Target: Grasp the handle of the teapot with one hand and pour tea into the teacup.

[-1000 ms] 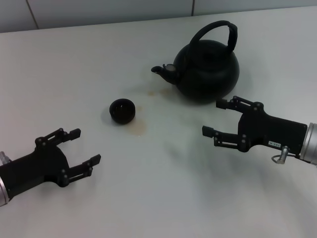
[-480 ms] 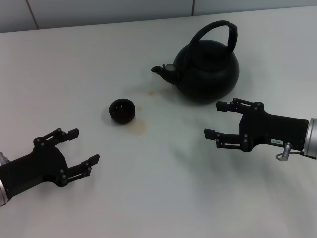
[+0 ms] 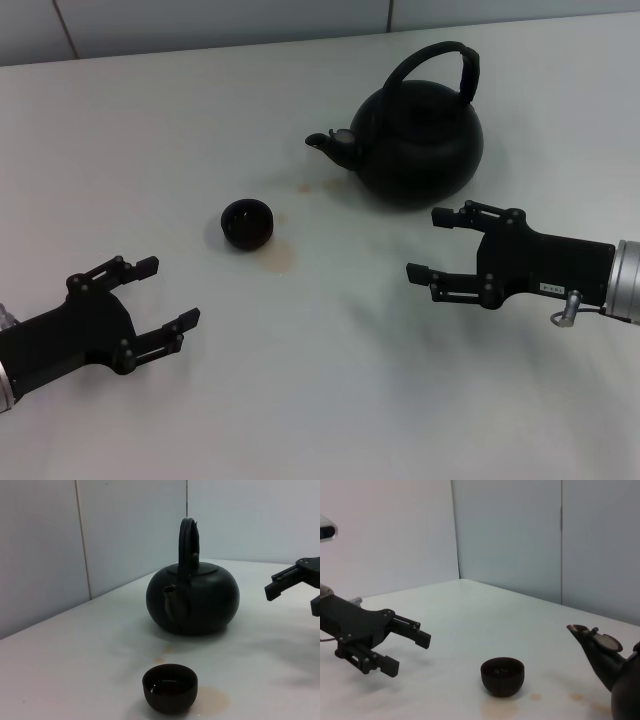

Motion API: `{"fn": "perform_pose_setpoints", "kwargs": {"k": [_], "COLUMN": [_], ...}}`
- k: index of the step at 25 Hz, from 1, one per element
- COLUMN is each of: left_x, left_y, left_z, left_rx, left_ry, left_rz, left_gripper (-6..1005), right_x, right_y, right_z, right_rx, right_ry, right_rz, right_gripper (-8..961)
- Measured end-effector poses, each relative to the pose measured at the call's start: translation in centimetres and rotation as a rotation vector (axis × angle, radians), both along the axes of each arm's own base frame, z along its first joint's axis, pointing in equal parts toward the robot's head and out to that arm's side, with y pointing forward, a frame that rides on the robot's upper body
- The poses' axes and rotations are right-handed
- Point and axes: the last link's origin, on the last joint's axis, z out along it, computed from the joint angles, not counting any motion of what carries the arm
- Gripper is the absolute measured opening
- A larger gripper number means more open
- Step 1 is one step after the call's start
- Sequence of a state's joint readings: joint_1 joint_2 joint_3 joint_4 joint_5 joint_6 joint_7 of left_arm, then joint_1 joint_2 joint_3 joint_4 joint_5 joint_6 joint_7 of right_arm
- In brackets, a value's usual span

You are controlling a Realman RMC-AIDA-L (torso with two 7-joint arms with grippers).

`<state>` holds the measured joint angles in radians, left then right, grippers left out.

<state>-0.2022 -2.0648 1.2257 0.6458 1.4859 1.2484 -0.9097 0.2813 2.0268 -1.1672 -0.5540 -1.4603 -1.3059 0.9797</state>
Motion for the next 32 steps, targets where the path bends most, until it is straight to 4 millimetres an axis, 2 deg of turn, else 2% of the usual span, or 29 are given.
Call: {"fn": "perform_pose_setpoints", "kwargs": {"k": [32], "left_x": [0.13], "left_y": [0.13], "left_z": [-0.01], "left_rx": [0.004], "left_ry": [-0.004], "left_rz": [-0.001], "left_gripper": [802], "right_x": [-0.12], "right_y": [0.06], "right_z": [-0.31], "right_rx": [0.002], "right_ry": [-0.010], "right_rz": [0.000], "right_gripper": [820]}}
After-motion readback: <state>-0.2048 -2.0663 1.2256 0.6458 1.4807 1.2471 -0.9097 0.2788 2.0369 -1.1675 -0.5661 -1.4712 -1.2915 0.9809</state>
